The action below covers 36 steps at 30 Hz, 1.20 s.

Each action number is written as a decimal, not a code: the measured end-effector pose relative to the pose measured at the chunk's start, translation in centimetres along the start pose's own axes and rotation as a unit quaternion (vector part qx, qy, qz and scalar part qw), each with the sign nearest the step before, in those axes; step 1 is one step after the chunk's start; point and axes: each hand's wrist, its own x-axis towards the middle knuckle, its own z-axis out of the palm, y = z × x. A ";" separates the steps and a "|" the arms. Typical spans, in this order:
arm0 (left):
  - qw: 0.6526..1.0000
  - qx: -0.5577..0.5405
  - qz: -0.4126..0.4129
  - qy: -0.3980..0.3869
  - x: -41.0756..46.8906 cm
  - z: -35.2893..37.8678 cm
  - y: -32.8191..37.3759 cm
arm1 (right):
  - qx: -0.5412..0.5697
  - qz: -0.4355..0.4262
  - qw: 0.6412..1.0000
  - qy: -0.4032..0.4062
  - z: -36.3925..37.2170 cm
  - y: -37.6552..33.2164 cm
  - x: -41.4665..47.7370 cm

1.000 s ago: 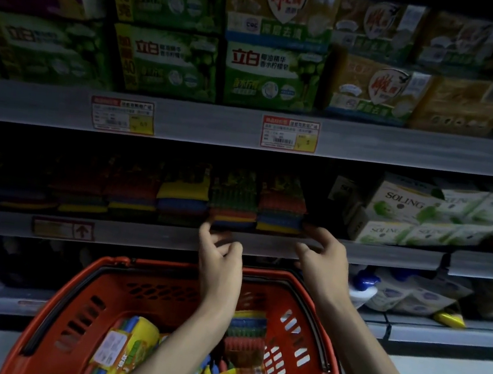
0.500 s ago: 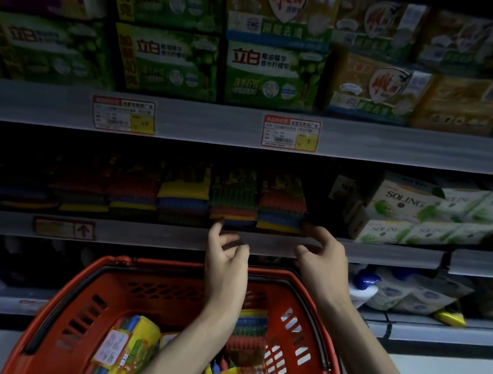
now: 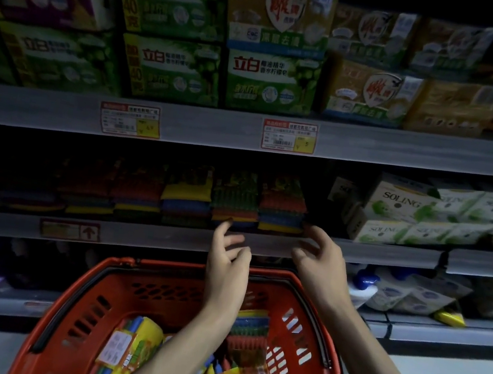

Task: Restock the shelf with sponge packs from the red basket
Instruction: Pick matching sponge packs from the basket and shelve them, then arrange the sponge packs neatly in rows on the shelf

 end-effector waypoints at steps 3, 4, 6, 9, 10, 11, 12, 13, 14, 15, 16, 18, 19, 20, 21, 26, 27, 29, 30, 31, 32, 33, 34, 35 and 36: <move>1.000 -0.004 -0.003 0.000 0.1 -0.3 0.3 | -0.002 -0.009 1.000 -0.010 0.0 0.0 -0.2; 1.000 -0.004 -0.004 -0.001 0.1 -0.3 0.4 | -0.005 -0.010 1.000 -0.014 0.0 0.0 -0.2; 1.000 -0.005 -0.006 -0.002 0.2 -0.5 0.5 | -0.011 -0.015 1.000 -0.021 0.0 0.1 -0.3; 1.000 -0.002 -0.003 0.002 0.5 -0.6 0.6 | -0.012 -0.025 0.999 -0.023 -0.1 0.2 -0.3; 1.000 0.000 -0.001 0.004 0.5 -0.7 0.6 | -0.010 -0.027 0.999 -0.023 -0.2 0.2 -0.3; 1.000 0.003 0.002 0.004 0.5 -0.8 0.5 | -0.009 -0.028 0.999 -0.020 -0.2 0.2 -0.4; 1.000 0.006 0.005 0.003 0.5 -1.0 0.5 | -0.011 -0.030 0.999 -0.015 -0.3 0.2 -0.5; 1.000 0.010 0.008 0.000 0.3 -1.1 0.4 | -0.014 -0.032 0.999 -0.007 -0.3 0.2 -0.6; 1.000 0.015 0.014 -0.005 0.1 -1.3 0.4 | -0.018 -0.036 0.999 0.002 -0.3 0.2 -0.7; 0.999 0.023 0.021 -0.011 -0.1 -1.6 0.2 | -0.023 -0.041 0.999 0.010 -0.3 0.2 -0.9; 0.999 0.033 0.029 -0.019 -0.3 -1.9 0.1 | -0.030 -0.048 0.998 0.014 -0.4 0.2 -1.2; 0.996 0.064 0.049 -0.038 -0.6 -2.5 -0.5 | -0.043 -0.063 0.997 0.014 -0.5 0.2 -1.9; 0.993 0.084 0.061 -0.049 -0.8 -2.9 -0.8 | -0.045 -0.070 0.996 0.009 -0.5 0.2 -2.3; 0.990 0.105 0.074 -0.060 -1.0 -3.3 -1.0 | -0.048 -0.076 0.996 0.003 -0.6 0.1 -2.8; 0.985 0.129 0.089 -0.072 -1.3 -3.8 -1.3 | -0.055 -0.081 0.995 -0.005 -0.6 0.1 -3.4; 0.948 0.241 0.164 -0.128 -2.2 -6.7 -2.4 | -0.121 -0.112 0.985 -0.053 -0.2 0.2 -6.0; 0.937 0.265 0.180 -0.137 -2.4 -7.3 -2.7 | -0.137 -0.121 0.981 -0.061 -0.1 0.4 -6.3; 0.917 0.308 0.199 -0.158 -2.8 -8.4 -3.5 | -0.180 -0.123 0.972 -0.084 0.1 0.7 -6.8; 0.908 0.328 0.200 -0.169 -3.0 -8.9 -3.9 | -0.205 -0.124 0.966 -0.100 0.2 0.8 -7.0; 0.897 0.351 0.200 -0.179 -3.1 -9.5 -4.6 | -0.230 -0.129 0.957 -0.120 0.4 1.2 -7.2; 0.884 0.377 0.201 -0.189 -3.2 -10.0 -5.2 | -0.254 -0.134 0.947 -0.146 0.6 1.5 -7.4; 0.867 0.407 0.204 -0.201 -3.2 -10.6 -6.0 | -0.274 -0.138 0.936 -0.173 0.9 1.9 -7.6; 0.844 0.444 0.208 -0.219 -3.2 -11.0 -6.9 | -0.295 -0.138 0.924 -0.202 1.1 2.2 -7.9; 0.811 0.488 0.213 -0.244 -3.3 -11.4 -7.9 | -0.317 -0.142 0.908 -0.233 1.3 2.5 -8.2; 0.770 0.532 0.218 -0.276 -3.4 -11.7 -8.9 | -0.344 -0.147 0.889 -0.263 1.6 2.9 -8.6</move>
